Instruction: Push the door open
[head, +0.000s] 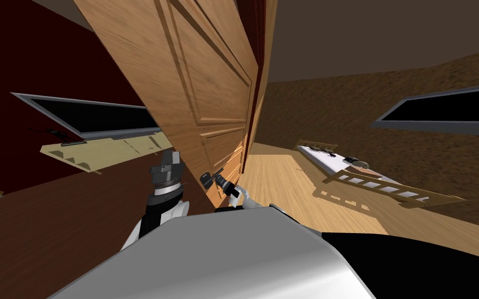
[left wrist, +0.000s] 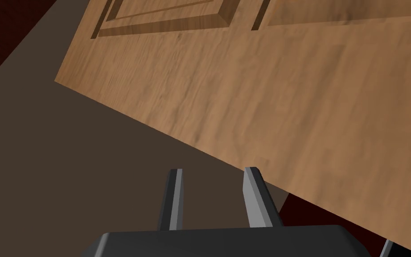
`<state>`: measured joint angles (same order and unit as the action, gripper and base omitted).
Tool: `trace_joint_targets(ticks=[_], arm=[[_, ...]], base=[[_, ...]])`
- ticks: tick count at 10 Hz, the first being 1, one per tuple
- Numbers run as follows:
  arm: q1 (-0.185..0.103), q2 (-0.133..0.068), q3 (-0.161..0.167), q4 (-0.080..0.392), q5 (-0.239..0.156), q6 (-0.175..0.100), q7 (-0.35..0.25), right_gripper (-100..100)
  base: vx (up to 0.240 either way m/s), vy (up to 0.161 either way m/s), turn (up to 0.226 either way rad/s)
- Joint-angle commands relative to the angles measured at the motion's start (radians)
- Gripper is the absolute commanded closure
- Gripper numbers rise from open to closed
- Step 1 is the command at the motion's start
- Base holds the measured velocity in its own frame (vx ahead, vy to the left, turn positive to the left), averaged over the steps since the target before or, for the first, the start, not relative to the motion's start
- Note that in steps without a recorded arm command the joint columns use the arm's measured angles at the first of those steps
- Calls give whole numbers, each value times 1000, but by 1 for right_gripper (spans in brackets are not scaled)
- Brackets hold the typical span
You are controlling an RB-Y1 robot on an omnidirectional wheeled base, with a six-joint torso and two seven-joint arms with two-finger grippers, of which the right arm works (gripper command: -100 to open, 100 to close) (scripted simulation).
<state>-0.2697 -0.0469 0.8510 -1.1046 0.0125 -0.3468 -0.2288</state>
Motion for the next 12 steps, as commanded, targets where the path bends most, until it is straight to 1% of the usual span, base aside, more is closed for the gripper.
trace_joint_targets(ticks=[1, 5, 6, 9, 12], arm=[[0, -1, 0, 0, 0, 0, 0, 100], [0, -1, 0, 0, 0, 0, 0, 100], [14, -8, -5, -7, 14, 4, -3, 100], [29, -15, -13, -17, 31, 8, -7, 100], [60, -23, -29, -38, 66, 15, -13, 100]], base=[[-17, -23, 9], [-5, -8, 0], [28, 102, -93], [51, 138, -93], [103, 181, -115]])
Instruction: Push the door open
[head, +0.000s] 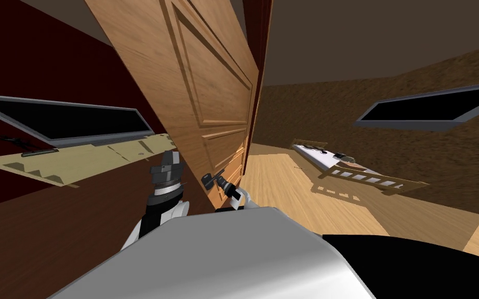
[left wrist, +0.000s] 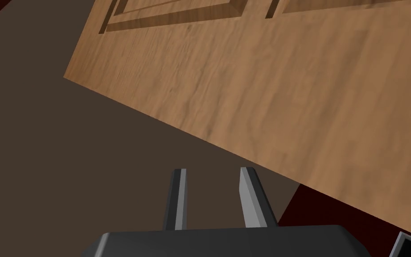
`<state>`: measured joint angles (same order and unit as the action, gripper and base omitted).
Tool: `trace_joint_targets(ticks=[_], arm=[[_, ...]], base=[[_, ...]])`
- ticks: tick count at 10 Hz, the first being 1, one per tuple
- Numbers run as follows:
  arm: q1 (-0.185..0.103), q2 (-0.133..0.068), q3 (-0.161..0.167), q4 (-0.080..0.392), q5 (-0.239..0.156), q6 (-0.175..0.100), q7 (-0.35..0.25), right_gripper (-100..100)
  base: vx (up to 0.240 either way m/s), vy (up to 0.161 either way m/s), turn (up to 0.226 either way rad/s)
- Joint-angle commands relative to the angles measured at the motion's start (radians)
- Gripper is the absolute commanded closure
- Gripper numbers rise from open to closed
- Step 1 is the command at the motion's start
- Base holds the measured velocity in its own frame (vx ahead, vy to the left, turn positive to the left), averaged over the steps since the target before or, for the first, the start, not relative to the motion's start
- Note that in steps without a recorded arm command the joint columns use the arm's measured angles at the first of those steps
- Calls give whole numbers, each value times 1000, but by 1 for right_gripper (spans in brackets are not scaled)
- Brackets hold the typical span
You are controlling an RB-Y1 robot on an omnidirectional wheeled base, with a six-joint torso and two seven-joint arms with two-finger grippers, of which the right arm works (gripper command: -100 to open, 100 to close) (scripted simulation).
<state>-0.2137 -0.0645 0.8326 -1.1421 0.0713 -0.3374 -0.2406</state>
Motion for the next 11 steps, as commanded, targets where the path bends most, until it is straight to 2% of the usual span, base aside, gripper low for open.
trace_joint_targets(ticks=[1, 5, 8, 9, 11], arm=[[15, -8, -17, -9, 20, 8, -4, 100], [69, -9, -44, -46, 81, 21, -16, 100], [112, 0, -66, -76, 129, 31, -26, 100], [113, -9, -51, -105, 117, 36, -30, -100], [115, -8, -51, -112, 116, 39, -31, -100]], base=[[99, 207, -161], [107, 236, -168], [131, 200, -209], [-73, 52, -182], [-158, -104, 3]])
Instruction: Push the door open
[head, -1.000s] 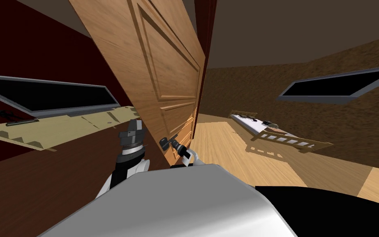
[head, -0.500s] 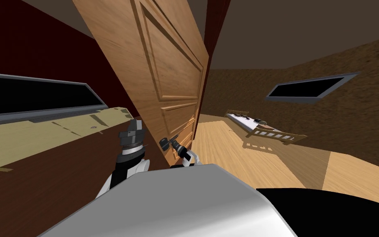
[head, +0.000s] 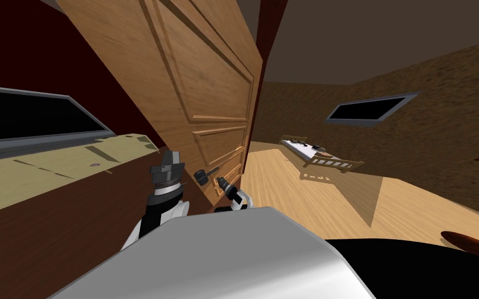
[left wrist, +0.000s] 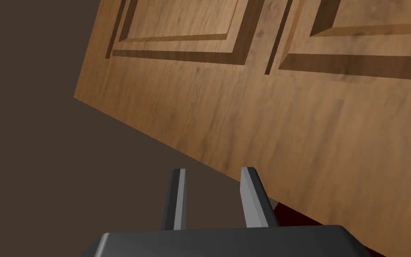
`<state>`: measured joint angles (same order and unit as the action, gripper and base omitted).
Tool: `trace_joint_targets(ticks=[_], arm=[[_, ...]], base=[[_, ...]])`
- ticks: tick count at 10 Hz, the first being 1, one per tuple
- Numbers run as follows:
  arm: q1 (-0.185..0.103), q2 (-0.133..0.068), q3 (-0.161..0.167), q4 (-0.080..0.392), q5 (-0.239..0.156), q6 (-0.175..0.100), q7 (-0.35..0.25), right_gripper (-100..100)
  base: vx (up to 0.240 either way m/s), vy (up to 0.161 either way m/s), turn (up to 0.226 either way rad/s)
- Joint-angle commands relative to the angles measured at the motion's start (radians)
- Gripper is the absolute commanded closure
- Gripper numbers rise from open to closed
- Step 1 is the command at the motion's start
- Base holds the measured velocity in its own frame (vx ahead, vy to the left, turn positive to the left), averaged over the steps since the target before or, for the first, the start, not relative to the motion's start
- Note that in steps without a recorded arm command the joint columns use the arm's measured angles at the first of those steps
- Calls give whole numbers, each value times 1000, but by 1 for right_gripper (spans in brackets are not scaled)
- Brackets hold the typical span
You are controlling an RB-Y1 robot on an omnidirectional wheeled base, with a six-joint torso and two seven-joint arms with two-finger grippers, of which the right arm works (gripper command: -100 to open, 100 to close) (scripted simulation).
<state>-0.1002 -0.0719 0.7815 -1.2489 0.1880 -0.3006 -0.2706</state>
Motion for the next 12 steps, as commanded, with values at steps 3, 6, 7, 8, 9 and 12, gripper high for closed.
trace_joint_targets(ticks=[3, 6, 7, 8, 9, 12], arm=[[9, 7, 0, -26, -5, 14, -7, -100], [1, 4, -9, -6, -5, 7, 0, -100], [-2, 6, -13, -1, -5, 6, 2, -100], [-5, 9, -17, 4, -5, 4, 4, -100], [-6, 11, -20, 7, -5, 3, 6, -100], [-14, 30, -31, 22, -6, 0, 12, -100]], base=[[-219, -113, -70], [15, 84, 19], [146, 149, 13], [161, 154, 30], [154, 184, 26], [152, 164, 28]])
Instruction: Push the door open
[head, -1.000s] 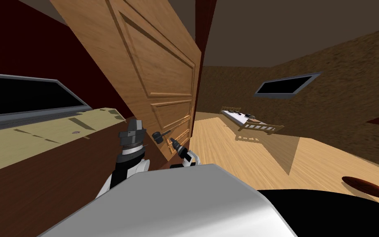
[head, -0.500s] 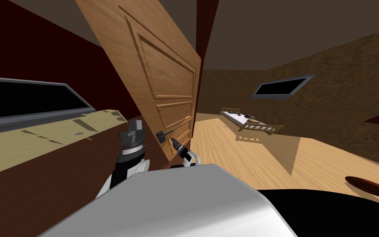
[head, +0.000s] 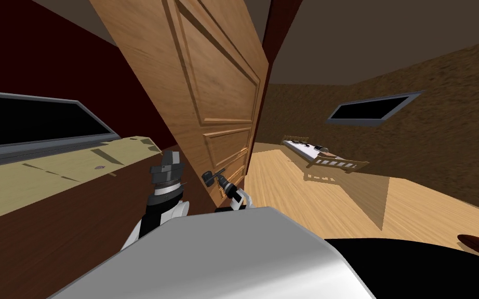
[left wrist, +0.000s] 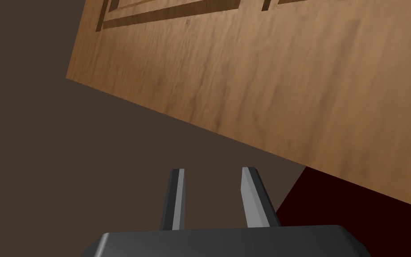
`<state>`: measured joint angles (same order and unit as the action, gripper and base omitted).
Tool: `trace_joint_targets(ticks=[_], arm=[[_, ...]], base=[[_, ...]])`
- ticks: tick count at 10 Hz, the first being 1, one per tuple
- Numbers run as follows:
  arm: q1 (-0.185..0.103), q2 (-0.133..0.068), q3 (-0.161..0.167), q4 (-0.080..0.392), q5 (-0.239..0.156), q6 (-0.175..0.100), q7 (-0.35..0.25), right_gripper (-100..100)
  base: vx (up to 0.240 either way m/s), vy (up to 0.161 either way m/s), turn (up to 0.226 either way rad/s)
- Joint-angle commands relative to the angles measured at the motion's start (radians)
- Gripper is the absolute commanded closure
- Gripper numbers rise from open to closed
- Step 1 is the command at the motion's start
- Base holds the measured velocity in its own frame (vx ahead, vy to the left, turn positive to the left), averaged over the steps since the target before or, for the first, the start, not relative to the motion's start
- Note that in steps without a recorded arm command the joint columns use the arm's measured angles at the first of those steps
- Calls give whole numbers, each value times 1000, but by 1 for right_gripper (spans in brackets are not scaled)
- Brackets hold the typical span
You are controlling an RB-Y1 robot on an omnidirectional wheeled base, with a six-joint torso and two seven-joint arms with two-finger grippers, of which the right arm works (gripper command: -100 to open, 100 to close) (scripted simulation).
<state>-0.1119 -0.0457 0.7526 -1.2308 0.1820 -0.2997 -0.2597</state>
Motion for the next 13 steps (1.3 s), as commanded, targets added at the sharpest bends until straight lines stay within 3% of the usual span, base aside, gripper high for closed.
trace_joint_targets(ticks=[1, 2, 3, 8, 10, 13], arm=[[-5, 15, -7, 9, -1, -3, 3, -100], [-3, 10, -4, 8, 0, -3, 3, -100], [-3, 10, -4, 8, 0, -3, 3, 100], [-3, 10, -4, 8, 0, -3, 3, 100], [-7, -3, -40, 22, -6, -1, 14, 100], [-14, -2, -86, 39, -13, 0, 29, 100]], base=[[125, 174, 32], [55, 83, -4], [-8, -12, -2], [-11, -16, 2], [5, 129, -67], [58, 190, -80]])
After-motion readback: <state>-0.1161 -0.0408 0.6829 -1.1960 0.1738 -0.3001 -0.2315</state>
